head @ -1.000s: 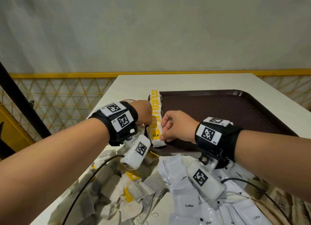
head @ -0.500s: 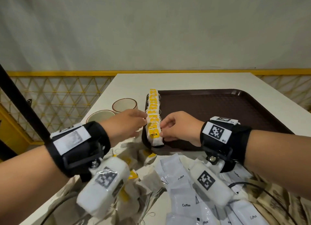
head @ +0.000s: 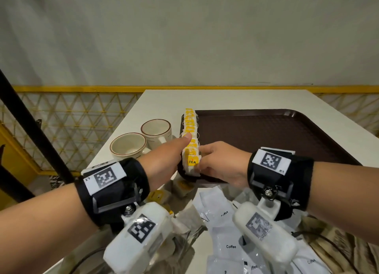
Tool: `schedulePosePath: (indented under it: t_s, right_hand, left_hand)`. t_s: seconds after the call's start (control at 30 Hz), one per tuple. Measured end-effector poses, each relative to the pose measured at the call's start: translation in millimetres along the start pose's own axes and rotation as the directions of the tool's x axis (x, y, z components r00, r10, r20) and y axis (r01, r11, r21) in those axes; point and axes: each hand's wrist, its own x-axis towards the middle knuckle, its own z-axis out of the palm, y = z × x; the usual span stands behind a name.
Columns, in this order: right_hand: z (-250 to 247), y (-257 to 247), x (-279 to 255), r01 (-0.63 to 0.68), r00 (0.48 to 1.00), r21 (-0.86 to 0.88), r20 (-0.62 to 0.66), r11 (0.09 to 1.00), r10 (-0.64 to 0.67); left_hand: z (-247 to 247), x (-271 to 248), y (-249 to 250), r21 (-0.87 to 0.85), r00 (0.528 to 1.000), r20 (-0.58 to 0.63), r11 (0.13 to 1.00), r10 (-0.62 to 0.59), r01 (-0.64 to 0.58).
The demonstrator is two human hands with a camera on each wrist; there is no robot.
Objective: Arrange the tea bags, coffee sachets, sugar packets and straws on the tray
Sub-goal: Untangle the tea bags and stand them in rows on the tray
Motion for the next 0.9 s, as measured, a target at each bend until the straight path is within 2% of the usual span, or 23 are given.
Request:
schedulePosePath:
  t_s: [0.17,0.3,0.4,0.6,0.73,0.9]
  right_hand:
    - [-9.1,-0.7,-4.8,-0.035,0.999,0.066,0.039,0.997,0.033]
    - [-2.5,5.2,2.1,-0.048,0.999,0.037,0.003,0.998,0.048]
    - [-0.4,4.3,4.7,0.001,1.000,-0.042,0.008,0.999,-0.001]
    - [-7.9,2.6,3.2,0.036,0.999,-0.117,-0.020,0.992,-0.039]
    - [-8.9,-1.8,9.0,0.083,0.994,-0.068,-0.065,0.994,-0.087]
    - [0.3,-0.4,31.5,0.092,0.990,-0.036,-0.108,0.995,-0.095]
  left_hand:
    - [-6.6,-7.9,1.5,-0.077,1.000,0.004,0.997,-0.019,0.020]
    - [-4.5,-9.0,1.1,-0.078,0.999,0.016,0.996,-0.034,0.035]
    - [-3.5,-6.9,-2.1,-0.092,0.997,0.021,0.993,-0.078,0.080]
    - [-1.7,1.4,-3.5,-0.122,1.000,0.018,0.992,-0.011,0.013]
    - [1.6,13.0,6.9,-0.117,0.996,-0.072,0.991,0.054,-0.063]
    - [8.6,17.8,14.1,-0.182,0.996,-0.069,0.981,0.058,-0.070]
